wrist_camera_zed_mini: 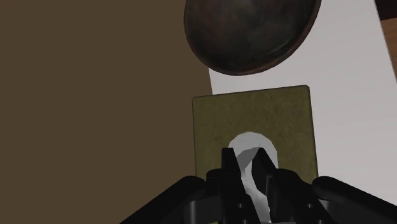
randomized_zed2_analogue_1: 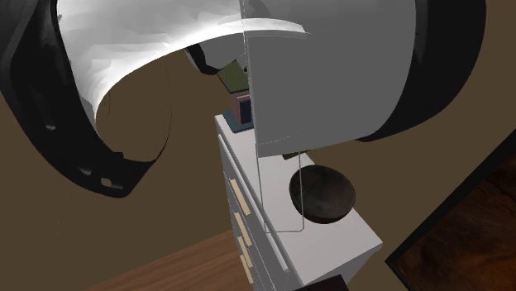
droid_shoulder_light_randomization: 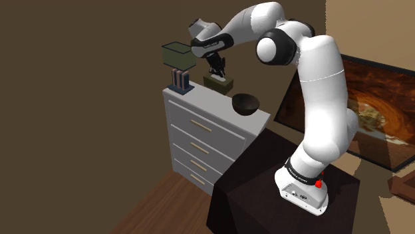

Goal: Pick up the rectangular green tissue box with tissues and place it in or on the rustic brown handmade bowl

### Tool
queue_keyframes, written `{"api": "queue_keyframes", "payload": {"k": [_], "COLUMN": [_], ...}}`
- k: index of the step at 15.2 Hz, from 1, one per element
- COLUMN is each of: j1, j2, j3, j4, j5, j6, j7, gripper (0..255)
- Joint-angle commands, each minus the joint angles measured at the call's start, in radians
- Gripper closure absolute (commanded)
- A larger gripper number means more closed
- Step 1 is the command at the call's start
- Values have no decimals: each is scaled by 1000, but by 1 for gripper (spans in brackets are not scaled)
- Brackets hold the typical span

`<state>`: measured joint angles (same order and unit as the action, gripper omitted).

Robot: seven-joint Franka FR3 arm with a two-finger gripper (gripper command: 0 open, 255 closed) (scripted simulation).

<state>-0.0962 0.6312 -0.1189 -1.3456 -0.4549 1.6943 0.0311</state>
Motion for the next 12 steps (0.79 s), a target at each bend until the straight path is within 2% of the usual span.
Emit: {"api": "queue_keyframes", "payload": {"k": [1,12], "j1": [2,7], "j2": [-10,-37], "j3": [0,-4], "j4": [11,104], "j5": [1,3], "j6": [-19,-128], "j7": [-8,-60], "gripper": [255,255]}}
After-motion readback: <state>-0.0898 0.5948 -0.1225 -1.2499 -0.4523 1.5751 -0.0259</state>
